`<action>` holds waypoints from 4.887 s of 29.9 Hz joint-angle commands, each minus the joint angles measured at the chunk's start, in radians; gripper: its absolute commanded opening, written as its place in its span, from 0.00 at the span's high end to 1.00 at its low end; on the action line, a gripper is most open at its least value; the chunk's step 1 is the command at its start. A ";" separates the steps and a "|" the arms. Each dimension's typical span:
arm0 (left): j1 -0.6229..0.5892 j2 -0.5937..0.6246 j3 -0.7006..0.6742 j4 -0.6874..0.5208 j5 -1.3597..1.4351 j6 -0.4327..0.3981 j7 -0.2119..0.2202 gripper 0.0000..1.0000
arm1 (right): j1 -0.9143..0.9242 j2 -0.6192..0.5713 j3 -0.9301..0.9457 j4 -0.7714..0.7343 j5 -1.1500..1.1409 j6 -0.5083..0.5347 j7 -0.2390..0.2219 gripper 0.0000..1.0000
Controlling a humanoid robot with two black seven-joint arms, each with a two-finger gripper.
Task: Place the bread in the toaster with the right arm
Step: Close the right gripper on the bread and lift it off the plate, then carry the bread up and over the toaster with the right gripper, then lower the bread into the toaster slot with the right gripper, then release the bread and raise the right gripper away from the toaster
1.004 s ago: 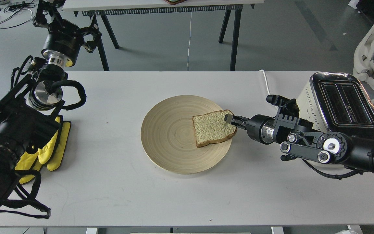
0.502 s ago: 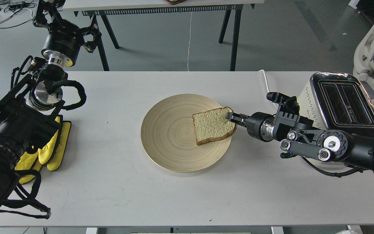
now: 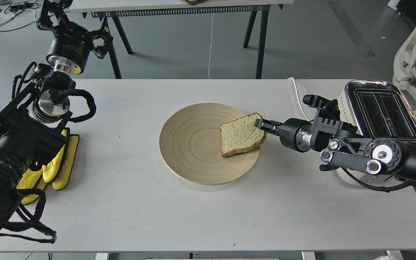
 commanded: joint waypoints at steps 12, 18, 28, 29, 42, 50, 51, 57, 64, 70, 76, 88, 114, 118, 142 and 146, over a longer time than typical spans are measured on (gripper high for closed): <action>0.002 -0.001 0.000 0.000 0.000 0.000 0.000 0.00 | 0.103 -0.105 0.039 0.069 0.005 0.000 0.002 1.00; 0.002 -0.001 0.000 0.000 0.000 0.000 0.000 0.00 | 0.246 -0.235 0.018 0.134 0.011 0.024 -0.037 1.00; 0.002 -0.001 0.000 0.000 0.000 0.000 0.000 0.00 | 0.476 -0.530 -0.088 0.310 0.000 0.093 -0.093 1.00; 0.002 -0.001 0.000 0.000 0.000 0.000 0.000 0.00 | 0.502 -0.556 -0.106 0.325 -0.003 0.103 -0.095 1.00; 0.003 -0.001 0.000 0.000 0.000 0.000 0.000 0.00 | 0.626 -0.820 -0.232 0.444 -0.244 0.258 -0.104 1.00; 0.002 -0.001 0.000 0.000 0.000 0.000 0.000 0.00 | 0.628 -0.880 -0.258 0.465 -0.275 0.262 -0.143 1.00; 0.002 -0.001 0.000 0.000 0.000 0.000 0.000 0.00 | 0.626 -0.887 -0.258 0.470 -0.276 0.265 -0.143 1.00; 0.002 -0.001 0.000 0.000 0.000 0.000 0.000 0.00 | 0.628 -0.909 -0.260 0.491 -0.275 0.275 -0.150 1.00; 0.002 -0.001 0.000 0.000 0.002 0.000 0.000 0.00 | 0.644 -0.958 -0.254 0.526 -0.279 0.304 -0.161 1.00; 0.002 -0.002 0.000 0.000 0.000 0.000 0.000 0.00 | 0.652 -0.959 -0.254 0.526 -0.291 0.311 -0.163 1.00; 0.002 -0.001 0.000 0.000 0.002 0.000 0.000 0.00 | 0.655 -0.952 -0.254 0.526 -0.288 0.313 -0.163 1.00; 0.002 -0.001 0.000 0.000 0.002 0.000 0.000 0.00 | 0.632 -0.942 -0.261 0.522 -0.281 0.311 -0.163 1.00; 0.002 -0.002 0.002 0.000 0.002 0.000 0.002 0.00 | 0.579 -0.864 -0.248 0.482 -0.259 0.281 -0.149 0.03; 0.002 -0.002 0.000 0.000 0.002 0.000 0.002 0.00 | 0.577 -0.866 -0.226 0.476 -0.252 0.276 -0.147 0.02; 0.002 -0.001 0.002 0.000 0.003 0.000 0.008 0.00 | 0.240 -0.368 0.177 0.000 0.765 0.133 0.259 0.00; 0.002 -0.001 0.002 0.000 0.003 0.000 0.005 0.00 | 0.085 -0.239 0.419 -0.104 0.920 0.132 0.256 0.00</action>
